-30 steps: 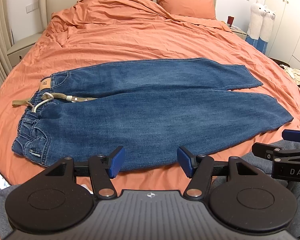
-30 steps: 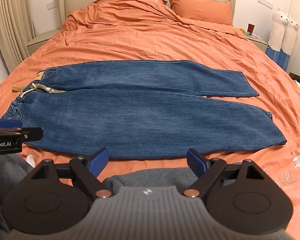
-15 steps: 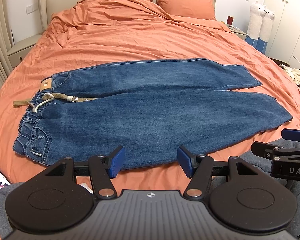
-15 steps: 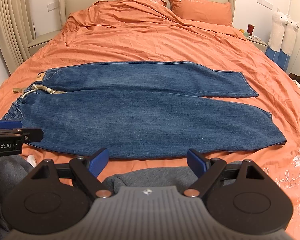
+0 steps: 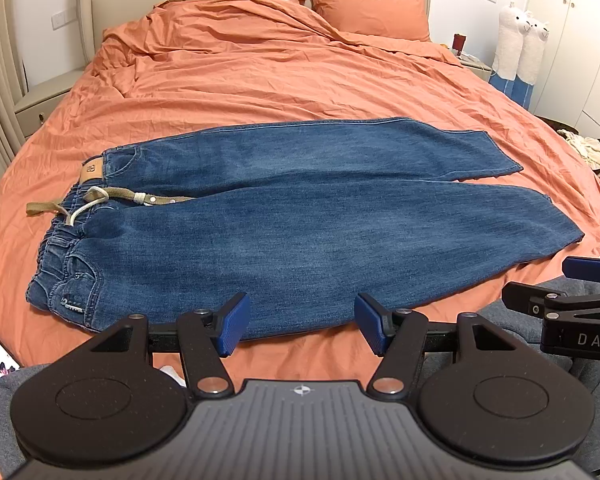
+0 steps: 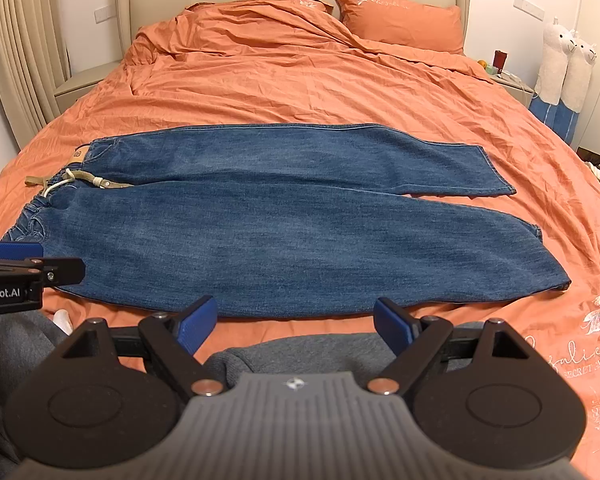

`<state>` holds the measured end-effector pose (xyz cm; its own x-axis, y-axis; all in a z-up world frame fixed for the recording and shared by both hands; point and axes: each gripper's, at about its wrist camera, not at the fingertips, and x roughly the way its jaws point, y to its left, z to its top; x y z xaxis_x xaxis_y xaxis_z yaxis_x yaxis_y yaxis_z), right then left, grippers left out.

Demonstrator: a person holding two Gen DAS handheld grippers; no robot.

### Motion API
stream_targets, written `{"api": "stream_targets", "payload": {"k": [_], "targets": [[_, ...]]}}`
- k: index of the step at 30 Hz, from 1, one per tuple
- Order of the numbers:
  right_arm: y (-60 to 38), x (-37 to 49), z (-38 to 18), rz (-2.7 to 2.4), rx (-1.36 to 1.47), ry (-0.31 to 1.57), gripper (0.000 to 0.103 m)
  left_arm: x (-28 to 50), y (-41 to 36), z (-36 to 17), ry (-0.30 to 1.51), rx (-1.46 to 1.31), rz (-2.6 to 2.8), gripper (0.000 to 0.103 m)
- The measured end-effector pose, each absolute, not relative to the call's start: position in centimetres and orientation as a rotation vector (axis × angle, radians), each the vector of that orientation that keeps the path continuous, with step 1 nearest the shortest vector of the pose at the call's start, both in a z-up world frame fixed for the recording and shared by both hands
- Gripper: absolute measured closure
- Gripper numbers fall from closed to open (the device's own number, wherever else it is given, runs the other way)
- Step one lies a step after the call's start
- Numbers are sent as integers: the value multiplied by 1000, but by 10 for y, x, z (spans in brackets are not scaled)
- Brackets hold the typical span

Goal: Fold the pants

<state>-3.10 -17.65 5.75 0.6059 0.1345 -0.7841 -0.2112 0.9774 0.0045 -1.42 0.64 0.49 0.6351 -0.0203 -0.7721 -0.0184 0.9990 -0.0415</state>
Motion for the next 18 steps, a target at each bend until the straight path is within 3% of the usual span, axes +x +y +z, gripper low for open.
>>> {"api": "stream_targets", "payload": {"k": [18], "targets": [[-175,-32,57,198,-93,898,21,-15,6,5,881,-47,-1,32]]}}
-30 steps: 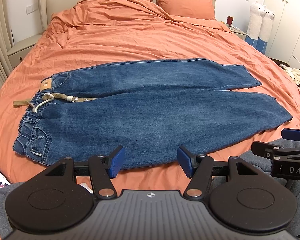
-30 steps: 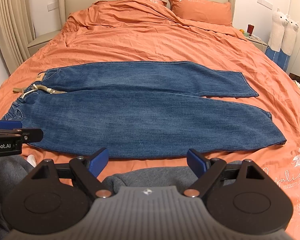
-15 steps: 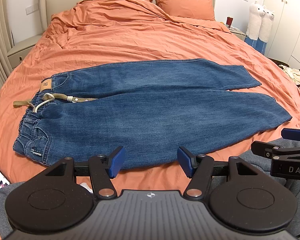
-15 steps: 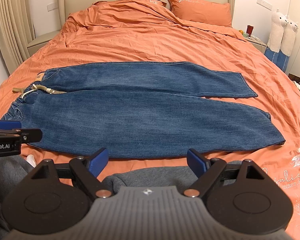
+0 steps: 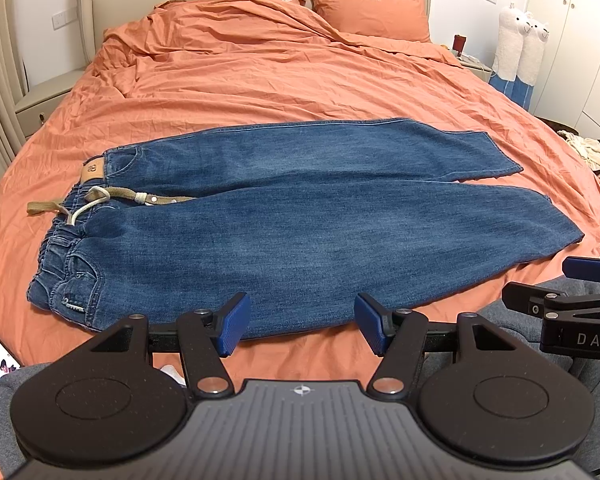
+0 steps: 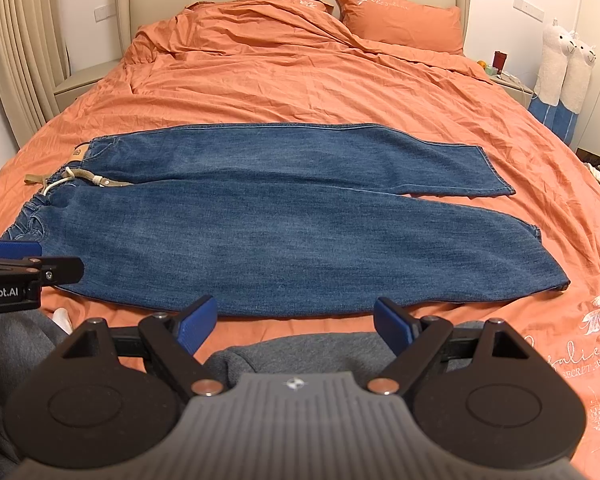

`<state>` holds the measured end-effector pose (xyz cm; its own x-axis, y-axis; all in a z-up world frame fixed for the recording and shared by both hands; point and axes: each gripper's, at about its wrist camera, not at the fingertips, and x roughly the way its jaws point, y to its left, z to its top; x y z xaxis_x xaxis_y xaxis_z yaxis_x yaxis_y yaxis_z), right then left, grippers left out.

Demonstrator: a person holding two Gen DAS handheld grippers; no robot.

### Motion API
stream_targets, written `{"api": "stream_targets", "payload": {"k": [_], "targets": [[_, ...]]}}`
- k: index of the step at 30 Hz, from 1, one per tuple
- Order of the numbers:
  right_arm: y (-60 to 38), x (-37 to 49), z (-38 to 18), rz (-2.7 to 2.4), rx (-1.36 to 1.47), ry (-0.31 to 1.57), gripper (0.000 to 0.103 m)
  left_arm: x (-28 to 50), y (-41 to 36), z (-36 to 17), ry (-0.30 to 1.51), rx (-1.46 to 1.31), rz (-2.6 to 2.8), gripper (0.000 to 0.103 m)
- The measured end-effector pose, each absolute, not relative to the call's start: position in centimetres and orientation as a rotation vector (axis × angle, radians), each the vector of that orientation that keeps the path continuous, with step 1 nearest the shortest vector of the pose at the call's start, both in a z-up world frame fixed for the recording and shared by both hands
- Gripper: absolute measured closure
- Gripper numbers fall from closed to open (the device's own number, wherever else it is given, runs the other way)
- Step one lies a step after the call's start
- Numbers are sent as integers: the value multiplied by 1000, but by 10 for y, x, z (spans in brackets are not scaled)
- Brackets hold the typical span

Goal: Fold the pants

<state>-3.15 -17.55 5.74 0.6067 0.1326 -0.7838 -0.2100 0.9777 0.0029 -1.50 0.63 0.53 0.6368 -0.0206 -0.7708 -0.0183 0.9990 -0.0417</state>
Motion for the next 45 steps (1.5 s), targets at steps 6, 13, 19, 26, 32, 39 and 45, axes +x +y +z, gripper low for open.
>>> {"api": "stream_targets", "payload": {"k": [6,13,19,26,32,39,45], "targets": [[-176,-32,57,200,-93,897,21,-15,7,5,880,-47,-1,32],[-178,-32,57,203,-95,896,21,-15,7,5,880,-47,-1,32],[-178,-31,56,201,-97,898,21,-15,7,5,878,-47,-5,32],[-208,-6,56,175,-8,904,21,0,34,10,871,-33,-6,32],[-260,40,65,142,-7,861,21,39,86,12,883,-7,67,32],[-352,117,63,57,-53,857,22,91,151,-9,922,-16,136,32],[-447,196,20,-21,-32,951,63,132,196,-47,1005,-23,192,33]]}}
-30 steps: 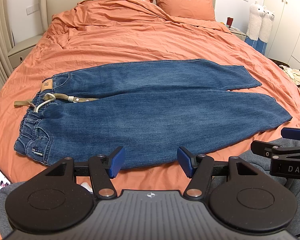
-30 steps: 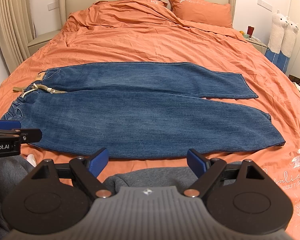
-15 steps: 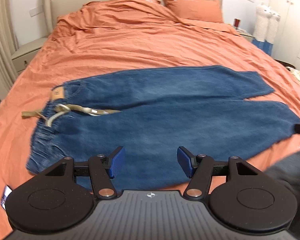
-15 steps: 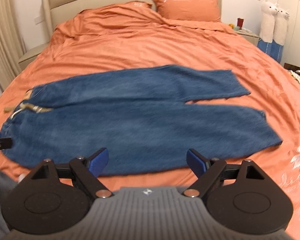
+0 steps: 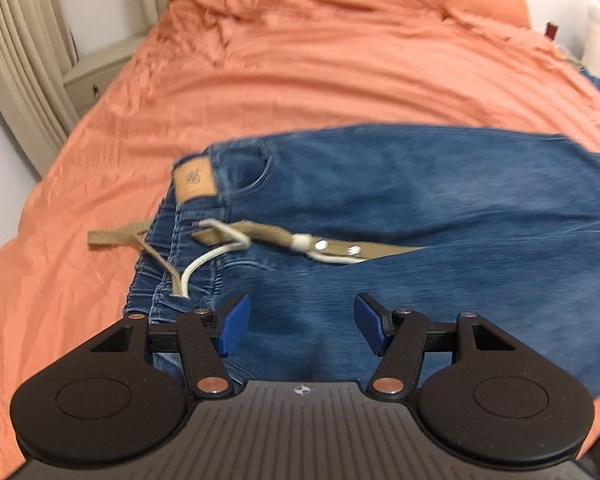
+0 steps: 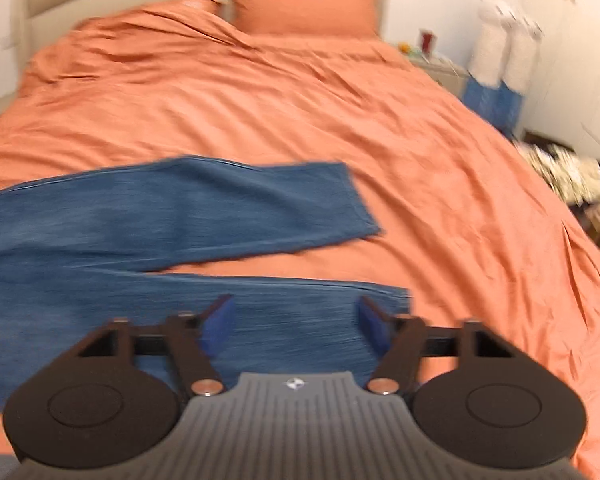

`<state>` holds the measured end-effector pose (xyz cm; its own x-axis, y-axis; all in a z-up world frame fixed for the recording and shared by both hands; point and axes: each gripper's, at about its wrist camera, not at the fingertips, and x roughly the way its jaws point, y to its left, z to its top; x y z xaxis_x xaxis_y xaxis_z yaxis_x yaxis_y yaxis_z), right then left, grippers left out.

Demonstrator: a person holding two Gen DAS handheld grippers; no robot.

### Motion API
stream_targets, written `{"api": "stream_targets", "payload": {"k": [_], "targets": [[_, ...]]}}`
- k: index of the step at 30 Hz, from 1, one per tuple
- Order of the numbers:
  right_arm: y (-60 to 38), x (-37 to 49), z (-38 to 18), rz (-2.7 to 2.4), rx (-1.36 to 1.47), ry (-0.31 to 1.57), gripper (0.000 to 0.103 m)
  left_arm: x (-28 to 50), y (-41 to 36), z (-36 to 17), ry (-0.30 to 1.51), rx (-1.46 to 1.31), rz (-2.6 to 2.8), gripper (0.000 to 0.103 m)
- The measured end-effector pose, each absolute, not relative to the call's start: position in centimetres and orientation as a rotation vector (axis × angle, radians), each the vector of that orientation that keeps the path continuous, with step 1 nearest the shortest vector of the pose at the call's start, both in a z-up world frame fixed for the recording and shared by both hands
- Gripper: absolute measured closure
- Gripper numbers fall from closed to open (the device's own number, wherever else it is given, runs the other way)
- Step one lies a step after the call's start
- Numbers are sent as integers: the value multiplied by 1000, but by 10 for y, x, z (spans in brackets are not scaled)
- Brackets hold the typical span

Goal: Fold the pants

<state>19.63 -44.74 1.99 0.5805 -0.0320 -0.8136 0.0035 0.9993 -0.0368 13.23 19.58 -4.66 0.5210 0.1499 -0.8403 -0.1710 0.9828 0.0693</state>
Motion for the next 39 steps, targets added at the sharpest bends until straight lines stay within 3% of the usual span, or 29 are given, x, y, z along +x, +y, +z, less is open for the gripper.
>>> {"api": "stream_targets", "payload": {"k": [7,15,16,19,27,34,37,39], "targets": [[-530,255,-53,-142,150,1085,73,156,226,-85,1103,-81,259,33],[-549,275,-119,-130,246,1163,62,169,225,-107,1160,-98,290,32],[-550,276,-122,-127,254,1166,64,171,226,-109,1165,-101,292,32],[-541,275,-117,-111,185,1168,91,172,227,-111,1171,-111,296,31],[-507,272,-50,-132,-102,1032,97,172,226,-111,1166,-109,305,31],[-500,289,-66,-173,-121,1089,96,167,224,-103,1138,-111,316,32],[-499,283,-64,-195,-130,1084,87,164,222,-94,1112,-109,307,32],[-498,275,-57,-184,-121,1077,71,162,221,-89,1100,-105,298,32]]}}
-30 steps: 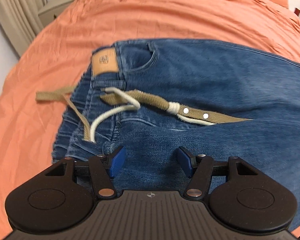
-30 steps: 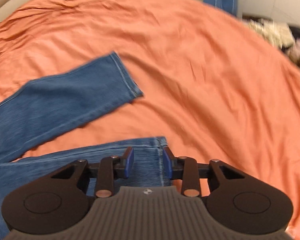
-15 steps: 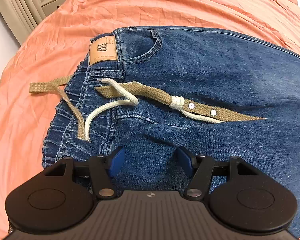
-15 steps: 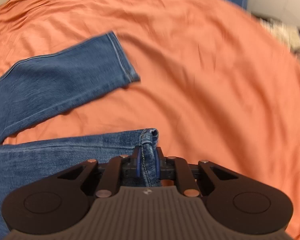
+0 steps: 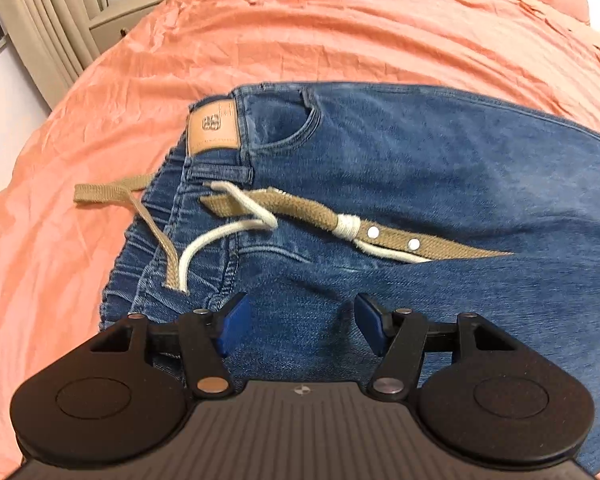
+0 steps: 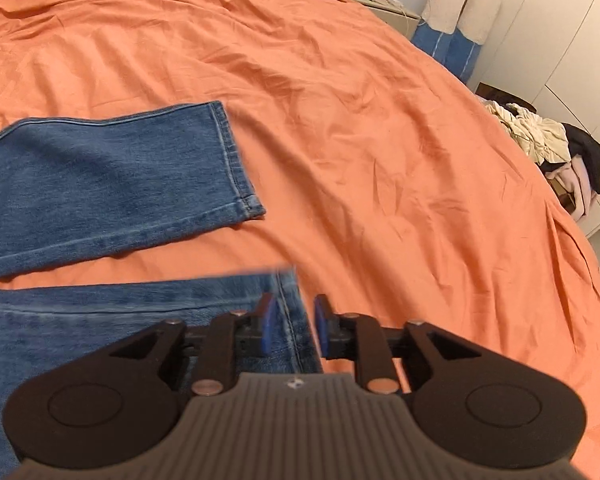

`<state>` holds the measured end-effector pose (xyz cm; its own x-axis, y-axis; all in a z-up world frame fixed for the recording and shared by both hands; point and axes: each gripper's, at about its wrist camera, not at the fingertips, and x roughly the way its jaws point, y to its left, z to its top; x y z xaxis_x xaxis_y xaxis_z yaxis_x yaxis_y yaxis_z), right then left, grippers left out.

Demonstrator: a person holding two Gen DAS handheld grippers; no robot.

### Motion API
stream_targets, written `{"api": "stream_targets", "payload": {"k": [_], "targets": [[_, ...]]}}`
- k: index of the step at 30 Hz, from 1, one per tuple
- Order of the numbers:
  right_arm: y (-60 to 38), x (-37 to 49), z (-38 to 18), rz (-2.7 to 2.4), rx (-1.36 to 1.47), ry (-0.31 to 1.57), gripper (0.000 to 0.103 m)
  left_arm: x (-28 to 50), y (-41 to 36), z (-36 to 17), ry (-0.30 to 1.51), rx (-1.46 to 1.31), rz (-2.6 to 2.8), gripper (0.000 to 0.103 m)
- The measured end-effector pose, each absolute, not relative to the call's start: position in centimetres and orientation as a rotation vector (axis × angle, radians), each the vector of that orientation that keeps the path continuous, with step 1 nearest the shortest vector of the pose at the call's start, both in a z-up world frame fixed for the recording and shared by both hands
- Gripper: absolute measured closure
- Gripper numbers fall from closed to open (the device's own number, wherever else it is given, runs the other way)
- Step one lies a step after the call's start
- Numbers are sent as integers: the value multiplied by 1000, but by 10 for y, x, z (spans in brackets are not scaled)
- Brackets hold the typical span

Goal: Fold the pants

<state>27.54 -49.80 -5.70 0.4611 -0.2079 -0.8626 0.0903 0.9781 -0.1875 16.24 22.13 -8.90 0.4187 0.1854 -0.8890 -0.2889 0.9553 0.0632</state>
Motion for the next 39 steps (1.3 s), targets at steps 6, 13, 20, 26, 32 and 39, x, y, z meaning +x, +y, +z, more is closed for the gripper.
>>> {"api": "stream_targets", "payload": {"k": [6,13,20,26,32,39], "targets": [[-500,243,-41,-191,-86,1083,55,155,214,-78,1064,-91,256,32],[-523,203,-66,-269,80,1146,51,141,209,-77,1084,-40,223,32],[-574,181,-101,-360,537,1149,56,134,212,-70,1073,-51,225,32],[-574,183,-86,-352,543,1079,93,132,209,-61,1062,-24,222,32],[-560,197,-90,-372,376,1152,90,133,222,-58,1045,-36,241,32],[-528,223,-54,-333,77,1096,64,158,268,-46,969,-150,257,30]]}}
